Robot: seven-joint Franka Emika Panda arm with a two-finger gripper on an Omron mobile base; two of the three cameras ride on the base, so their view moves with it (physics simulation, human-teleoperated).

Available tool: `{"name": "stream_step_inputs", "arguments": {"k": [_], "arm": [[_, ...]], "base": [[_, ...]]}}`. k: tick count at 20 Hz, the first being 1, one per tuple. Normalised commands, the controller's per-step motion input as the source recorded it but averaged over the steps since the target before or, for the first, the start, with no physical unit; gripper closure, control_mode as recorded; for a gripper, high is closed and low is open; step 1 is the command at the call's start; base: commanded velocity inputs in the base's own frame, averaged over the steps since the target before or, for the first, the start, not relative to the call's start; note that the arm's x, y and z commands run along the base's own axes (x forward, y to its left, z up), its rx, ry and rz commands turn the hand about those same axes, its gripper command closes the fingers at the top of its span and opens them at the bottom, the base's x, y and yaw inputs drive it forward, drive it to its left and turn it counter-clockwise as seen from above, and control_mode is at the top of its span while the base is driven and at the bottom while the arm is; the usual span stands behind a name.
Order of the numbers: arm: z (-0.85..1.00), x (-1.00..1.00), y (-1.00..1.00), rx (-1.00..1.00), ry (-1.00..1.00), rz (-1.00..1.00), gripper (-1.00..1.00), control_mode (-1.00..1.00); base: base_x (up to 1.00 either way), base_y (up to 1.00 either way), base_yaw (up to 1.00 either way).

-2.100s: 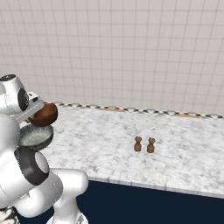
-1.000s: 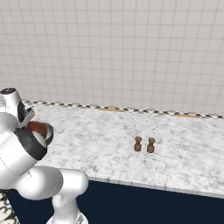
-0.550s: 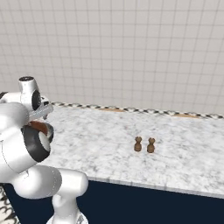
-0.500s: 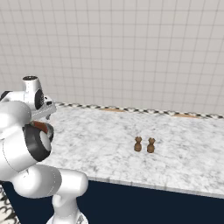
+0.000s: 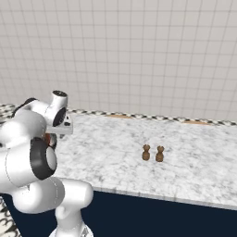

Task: Pick up the bowls on the counter and stack them on top of one another in the open cabinet. Place the smaller bowl on top of the larger bowl.

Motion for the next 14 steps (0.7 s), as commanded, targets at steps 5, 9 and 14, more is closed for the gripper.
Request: {"name": "stream_step_inputs", "arguments": {"k": [5,9,14], "arm": [[-0.31,0.16,0.10,0.06,0.09,-0.33,-1.00,-1.00],[-0.16,0.36,0.28,-0.03,0.11,-0.12,-1.00,-1.00],[-0.25,0.24,0.13,-0.01,0.12,-0.08,-1.00,-1.00]], "base": [[0.00,0.00,0.00],[0.00,0.00,0.00],[0.00,0.00,0.00]]}}
